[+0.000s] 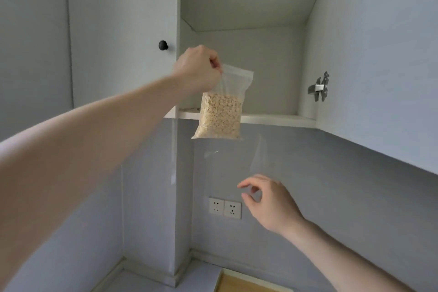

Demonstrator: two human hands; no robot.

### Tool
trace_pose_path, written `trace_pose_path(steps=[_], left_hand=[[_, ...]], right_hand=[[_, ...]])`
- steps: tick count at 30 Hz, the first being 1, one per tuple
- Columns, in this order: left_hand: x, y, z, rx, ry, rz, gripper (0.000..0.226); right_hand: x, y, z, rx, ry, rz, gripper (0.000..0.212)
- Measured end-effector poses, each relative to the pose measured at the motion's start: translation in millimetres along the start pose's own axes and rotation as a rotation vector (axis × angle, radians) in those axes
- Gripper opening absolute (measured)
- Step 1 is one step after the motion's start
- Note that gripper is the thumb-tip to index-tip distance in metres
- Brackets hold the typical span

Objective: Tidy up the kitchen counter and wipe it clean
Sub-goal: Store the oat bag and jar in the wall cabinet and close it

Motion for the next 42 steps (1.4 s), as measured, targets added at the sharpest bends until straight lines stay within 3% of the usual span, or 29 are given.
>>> trace_pose_path(steps=[6, 15, 22, 28, 33, 38, 42], left_hand=[[-20, -8, -62, -0.071, -0.089, -0.05, 0.02], [-3, 34, -107, -0.011, -0.265, -0.009, 0.021], [36, 64, -110, 0.026, -0.352, 0.069, 0.019], [46, 75, -98, 0.277, -0.37, 0.141, 0.071], [64, 108, -82, 0.494, -0.394, 0.105, 0.069], [70, 110, -71, 0.446, -0.348, 0.166, 0.064], [56, 104, -40, 0.228, -0.204, 0.205, 0.054]], right_hand=[[38, -84, -64, -0.326, -0.129, -0.027, 0.024], [13, -93, -88, -0.267, -0.011, 0.233, 0.042], [9, -90, -87, -0.252, -0.015, 0.264, 0.044], [10, -86, -89, -0.266, -0.003, 0.285, 0.044], [13, -81, -89, -0.282, 0.003, 0.297, 0.051], [13, -78, -85, -0.258, -0.015, 0.299, 0.052], [14, -64, -57, -0.301, -0.115, 0.161, 0.046]])
Point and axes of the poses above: each hand's wrist, its own z-axis away from the middle knuckle, its own y-axis out of the palm, x = y × z, the point moved 3 cm from there along -z, towards the middle knuckle, and after that the axes turned 12 degrees about x, right-handed, at the moved point
